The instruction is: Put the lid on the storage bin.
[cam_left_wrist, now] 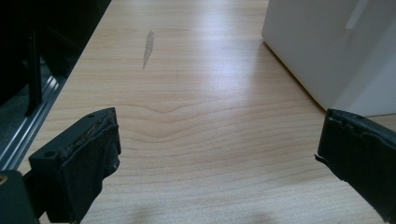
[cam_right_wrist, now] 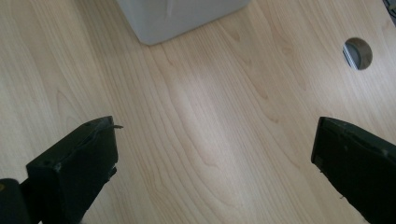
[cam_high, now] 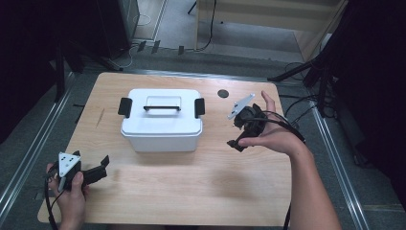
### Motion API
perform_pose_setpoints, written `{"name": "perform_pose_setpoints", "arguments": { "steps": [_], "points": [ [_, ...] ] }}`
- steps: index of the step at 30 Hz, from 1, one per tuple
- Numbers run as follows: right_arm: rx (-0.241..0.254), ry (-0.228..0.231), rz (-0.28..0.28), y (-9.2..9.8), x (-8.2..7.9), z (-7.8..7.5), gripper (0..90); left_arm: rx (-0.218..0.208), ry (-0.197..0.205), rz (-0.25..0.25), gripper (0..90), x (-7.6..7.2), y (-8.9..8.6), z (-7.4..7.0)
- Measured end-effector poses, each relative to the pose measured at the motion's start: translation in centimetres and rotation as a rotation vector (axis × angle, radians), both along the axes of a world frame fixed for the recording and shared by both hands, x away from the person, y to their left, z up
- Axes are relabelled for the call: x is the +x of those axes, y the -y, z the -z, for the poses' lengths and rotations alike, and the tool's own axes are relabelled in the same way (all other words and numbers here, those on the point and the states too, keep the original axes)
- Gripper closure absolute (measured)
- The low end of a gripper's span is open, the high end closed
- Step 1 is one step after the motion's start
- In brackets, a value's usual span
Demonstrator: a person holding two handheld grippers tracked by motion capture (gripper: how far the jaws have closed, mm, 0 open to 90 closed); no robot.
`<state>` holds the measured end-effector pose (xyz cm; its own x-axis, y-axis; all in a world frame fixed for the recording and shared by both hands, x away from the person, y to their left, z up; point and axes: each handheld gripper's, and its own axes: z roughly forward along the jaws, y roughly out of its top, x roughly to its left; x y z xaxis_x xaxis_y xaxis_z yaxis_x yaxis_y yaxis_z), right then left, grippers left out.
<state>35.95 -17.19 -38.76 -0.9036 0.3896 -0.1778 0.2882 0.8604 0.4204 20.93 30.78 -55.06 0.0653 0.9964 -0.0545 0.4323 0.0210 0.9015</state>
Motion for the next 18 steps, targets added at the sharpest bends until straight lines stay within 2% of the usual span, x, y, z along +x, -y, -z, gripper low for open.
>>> {"name": "perform_pose_setpoints", "arguments": {
  "steps": [18],
  "points": [
    [0.077,-0.010,0.109,4.8,-2.1,5.5,0.1,0.001,-0.003,0.002,0.0,0.0,0.0,0.0]
  ]
}}
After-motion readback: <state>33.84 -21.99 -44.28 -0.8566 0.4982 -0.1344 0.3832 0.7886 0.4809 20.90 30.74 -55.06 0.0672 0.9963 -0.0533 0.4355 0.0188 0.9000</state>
